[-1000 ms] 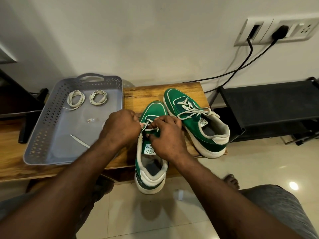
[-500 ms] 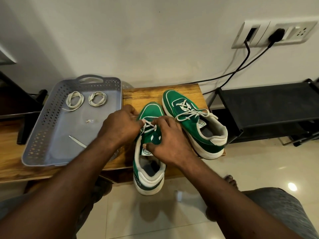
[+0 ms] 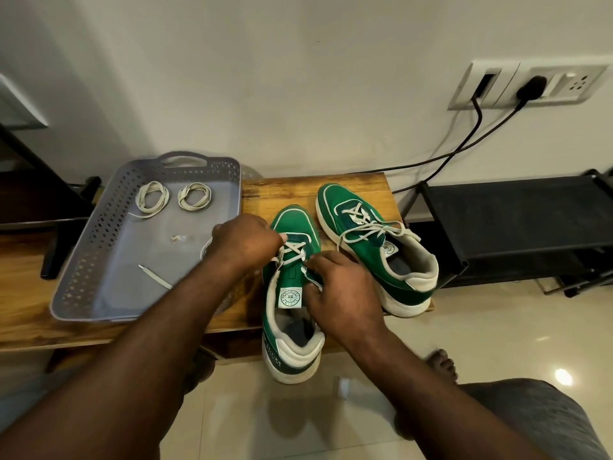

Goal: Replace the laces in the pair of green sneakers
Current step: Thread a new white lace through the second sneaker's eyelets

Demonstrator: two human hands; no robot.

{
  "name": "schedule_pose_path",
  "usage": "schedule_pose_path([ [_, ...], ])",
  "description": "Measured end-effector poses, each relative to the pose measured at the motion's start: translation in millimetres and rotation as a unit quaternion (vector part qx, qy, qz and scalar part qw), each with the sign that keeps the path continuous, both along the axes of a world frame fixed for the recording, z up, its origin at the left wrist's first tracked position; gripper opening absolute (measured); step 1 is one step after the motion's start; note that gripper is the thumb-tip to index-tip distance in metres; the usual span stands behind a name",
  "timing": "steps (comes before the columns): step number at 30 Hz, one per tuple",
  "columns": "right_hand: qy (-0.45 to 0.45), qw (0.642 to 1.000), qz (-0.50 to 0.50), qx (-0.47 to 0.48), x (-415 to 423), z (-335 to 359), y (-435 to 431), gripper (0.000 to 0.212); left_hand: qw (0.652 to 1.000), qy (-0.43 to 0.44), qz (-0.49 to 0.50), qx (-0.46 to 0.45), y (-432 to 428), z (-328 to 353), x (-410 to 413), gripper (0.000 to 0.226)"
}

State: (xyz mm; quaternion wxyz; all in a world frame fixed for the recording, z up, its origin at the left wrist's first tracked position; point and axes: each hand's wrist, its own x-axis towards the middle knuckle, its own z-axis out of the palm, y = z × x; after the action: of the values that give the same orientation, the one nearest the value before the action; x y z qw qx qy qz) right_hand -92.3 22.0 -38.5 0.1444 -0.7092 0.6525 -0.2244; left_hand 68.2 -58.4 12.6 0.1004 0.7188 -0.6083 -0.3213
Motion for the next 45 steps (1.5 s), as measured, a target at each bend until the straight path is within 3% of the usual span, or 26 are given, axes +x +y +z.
schedule_pose_path([
  [2,-0.01,1.0,-0.006,0.005,-1.8,-0.4,-0.4,0.036,0.994,0.105,0.037,0.015,-4.2,12.0,2.2,0.021],
  [5,-0.026,1.0,-0.008,0.006,-4.5,0.4,-1.8,0.034,0.958,0.28,0.065,-0.017,-3.9,34.8,4.5,0.013],
  [9,-0.068,0.997,-0.003,0.042,-7.1,1.9,-4.5,0.049,0.926,0.346,-0.02,-0.148,1.7,51.7,-0.3,0.026],
  [12,-0.224,0.973,-0.01,0.059,-7.8,10.9,-8.3,0.053,0.898,0.384,-0.121,-0.179,6.5,51.8,-16.5,0.017],
  [14,-0.324,0.945,-0.009,0.04,-7.7,17.8,-12.6,0.04,0.896,0.35,-0.202,-0.184,9.1,50.4,-28.9,0.011],
  [16,-0.413,0.91,-0.031,0.004,-8.5,26.4,-16.4,0.011,0.92,0.228,-0.253,-0.194,6.5,41.2,-35.6,0.014],
  [18,-0.482,0.873,-0.076,0.002,-10.2,29.9,-18.8,0.012,0.943,0.11,-0.193,-0.247,1.0,31.0,-35.0,0.024],
  [21,-0.562,0.813,-0.14,0.057,-13.7,28.2,-17.0,0.016,0.945,0.073,0.001,-0.318,-6.7,27.2,-26.8,0.022],
  [22,-0.59,0.788,-0.159,0.074,-14.8,27.3,-16.5,0.015,0.956,0.071,0.012,-0.286,-7.6,25.4,-24.2,0.021],
  [24,-0.627,0.754,-0.18,0.082,-18.4,28.4,-15.1,0.013,0.982,0.021,-0.072,-0.175,-6.2,19.0,-23.2,0.015],
  [26,-0.641,0.748,-0.164,0.057,-23.2,29.6,-14.2,0.013,0.98,-0.055,-0.161,-0.107,-3.8,10.0,-24.8,0.014],
  [29,-0.631,0.761,-0.15,0.013,-30.7,31.8,-15.0,0.018,0.968,-0.09,-0.221,-0.076,-10.0,5.4,-23.9,0.017],
  [34,-0.585,0.788,-0.192,0.024,-36.1,33.5,-14.5,0.02,0.963,-0.025,-0.267,0.032,-10.5,8.7,-17.1,0.023],
  [36,-0.535,0.814,-0.22,0.048,-36.0,31.6,-15.8,0.043,0.964,0.021,-0.262,0.036,-8.8,11.3,-13.2,0.019],
  [39,-0.385,0.894,-0.229,-0.006,-34.4,28.6,-10.9,0.072,0.965,0.05,-0.257,0.015,-9.1,14.4,-7.0,0.015],
  [42,-0.222,0.96,-0.108,-0.131,-26.0,28.3,-6.2,0.047,0.962,0.026,-0.271,0.0,-7.2,13.4,-9.1,0.01],
  [43,-0.163,0.977,-0.06,-0.122,-21.8,23.8,-8.4,0.039,0.96,0.018,-0.278,-0.001,-6.1,13.0,-11.3,0.01],
  [45,-0.061,0.998,0.0,-0.015,-15.8,11.8,-16.2,0.039,0.956,-0.003,-0.294,-0.003,-5.2,10.8,-14.0,0.018],
])
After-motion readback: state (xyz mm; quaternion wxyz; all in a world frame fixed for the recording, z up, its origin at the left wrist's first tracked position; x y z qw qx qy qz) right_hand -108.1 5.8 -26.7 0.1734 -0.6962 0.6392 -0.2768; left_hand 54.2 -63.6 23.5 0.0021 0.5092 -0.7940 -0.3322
